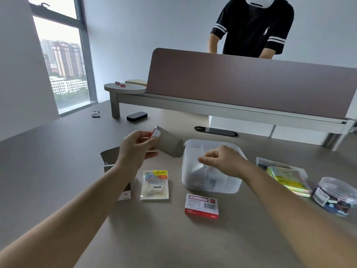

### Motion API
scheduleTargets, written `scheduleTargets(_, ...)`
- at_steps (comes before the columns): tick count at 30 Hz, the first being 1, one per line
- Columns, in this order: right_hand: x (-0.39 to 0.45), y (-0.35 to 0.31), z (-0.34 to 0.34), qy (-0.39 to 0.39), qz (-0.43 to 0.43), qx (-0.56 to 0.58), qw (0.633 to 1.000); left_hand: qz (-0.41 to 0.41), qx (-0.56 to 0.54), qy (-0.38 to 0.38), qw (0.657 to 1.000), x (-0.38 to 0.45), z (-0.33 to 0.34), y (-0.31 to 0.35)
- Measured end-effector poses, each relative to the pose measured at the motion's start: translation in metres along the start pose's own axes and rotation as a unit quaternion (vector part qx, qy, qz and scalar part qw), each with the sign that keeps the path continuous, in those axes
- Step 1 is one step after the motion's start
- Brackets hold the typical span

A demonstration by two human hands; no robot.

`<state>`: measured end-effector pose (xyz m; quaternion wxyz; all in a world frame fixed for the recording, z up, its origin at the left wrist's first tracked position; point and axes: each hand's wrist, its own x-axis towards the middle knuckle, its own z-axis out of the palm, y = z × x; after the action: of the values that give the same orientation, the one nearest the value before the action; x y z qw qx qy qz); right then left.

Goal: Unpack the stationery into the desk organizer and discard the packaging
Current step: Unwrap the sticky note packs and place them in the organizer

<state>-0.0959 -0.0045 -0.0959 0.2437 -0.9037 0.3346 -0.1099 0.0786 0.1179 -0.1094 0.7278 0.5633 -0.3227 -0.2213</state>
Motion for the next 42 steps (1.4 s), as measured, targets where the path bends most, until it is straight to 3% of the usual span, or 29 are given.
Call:
scheduleTargets(10,-0.002,0.000,-0.004,-0.033,0.004,-0.001,0.999,-0.009,0.013,-0.008,1.000,-0.004,-0.005,-0.006)
scheduleTargets(20,0.002,-0.001,-0.007,-0.002,-0.025,0.104,0.994,-0.020,0.020,-0.019,0.999,-0.001,-0.001,-0.010)
scheduleTargets(27,0.001,0.015,-0.021,0.157,-0.024,0.108,0.981,-0.044,0.044,-0.024,0.998,0.000,-0.004,-0.015)
scheduleTargets(36,-0.017,0.023,-0.006,0.125,0.011,0.019,0.992,-0.012,0.190,-0.021,0.982,-0.007,-0.001,-0.025)
scheduleTargets(42,-0.061,0.015,0.009,0.194,-0.045,-0.008,0.980,0.065,0.329,-0.017,0.942,-0.031,-0.010,-0.031)
